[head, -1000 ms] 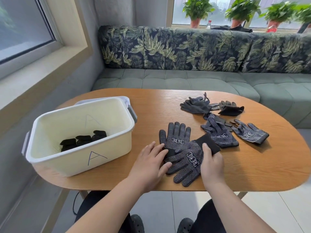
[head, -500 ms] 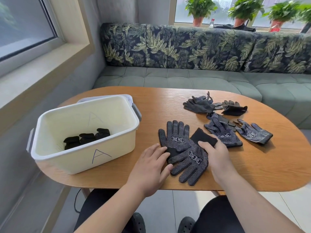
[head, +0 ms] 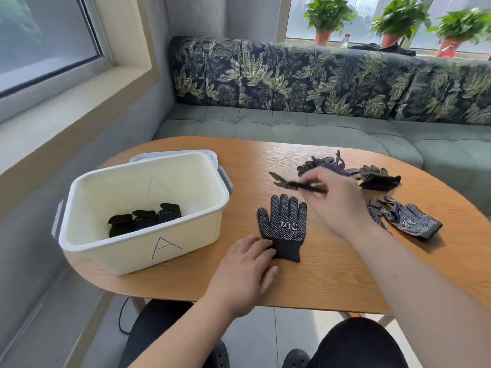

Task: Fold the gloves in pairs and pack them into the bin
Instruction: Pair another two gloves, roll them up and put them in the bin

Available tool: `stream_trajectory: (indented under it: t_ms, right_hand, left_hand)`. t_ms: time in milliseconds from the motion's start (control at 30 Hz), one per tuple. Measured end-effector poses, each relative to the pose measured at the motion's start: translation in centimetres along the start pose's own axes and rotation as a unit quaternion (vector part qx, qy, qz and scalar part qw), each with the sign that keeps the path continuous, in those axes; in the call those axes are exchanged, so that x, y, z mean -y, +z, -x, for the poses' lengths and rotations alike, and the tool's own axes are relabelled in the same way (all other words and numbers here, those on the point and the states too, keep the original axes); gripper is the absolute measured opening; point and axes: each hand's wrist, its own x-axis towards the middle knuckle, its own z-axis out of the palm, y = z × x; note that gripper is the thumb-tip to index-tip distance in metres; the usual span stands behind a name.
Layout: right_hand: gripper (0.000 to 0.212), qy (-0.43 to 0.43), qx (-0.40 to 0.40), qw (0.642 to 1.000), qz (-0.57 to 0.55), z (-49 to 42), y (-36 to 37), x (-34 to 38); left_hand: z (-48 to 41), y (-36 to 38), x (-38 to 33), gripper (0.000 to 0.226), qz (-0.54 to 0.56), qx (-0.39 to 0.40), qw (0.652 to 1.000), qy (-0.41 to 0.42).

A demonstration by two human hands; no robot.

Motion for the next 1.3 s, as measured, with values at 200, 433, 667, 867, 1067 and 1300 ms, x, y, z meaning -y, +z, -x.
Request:
stream_trajectory:
  t_ms: [200,433,667,867,1067,1300]
  right_hand:
    - [0.014,-0.056,0.152,0.966,0.202,6.5,6.6,-4.6]
    - [0.015,-0.095,-0.027,0.971,0.215,7.2,8.2,-5.1]
    - [0.014,-0.171,-0.037,0.937,0.303,9.0,9.5,-4.8]
    - [0.02,-0.165,-0.041,0.939,0.3,9.8,10.1,-5.1]
    - [0.02,-0.174,-0.049,0.934,0.307,9.9,9.8,-5.5]
    - [0.009,-0.178,-0.057,0.934,0.305,10.6,9.7,-5.8]
  left_hand:
    - [-0.1,-0.4,-0.3,0.046,-0.032,0.012,0.999,0.01]
    - [-0.2,-0.6,-0.2,0.047,-0.028,0.026,0.999,0.008]
    - [-0.1,-1.0,-0.4,0.046,-0.024,0.035,0.999,-0.004]
    - [-0.2,-1.2,-0.5,0.045,-0.027,0.041,0.999,0.001]
    - [-0.2,-1.2,-0.5,0.046,-0.025,0.043,0.999,0.003]
    - [-0.2,-1.3,-0.5,0.045,-0.016,0.043,0.999,-0.006]
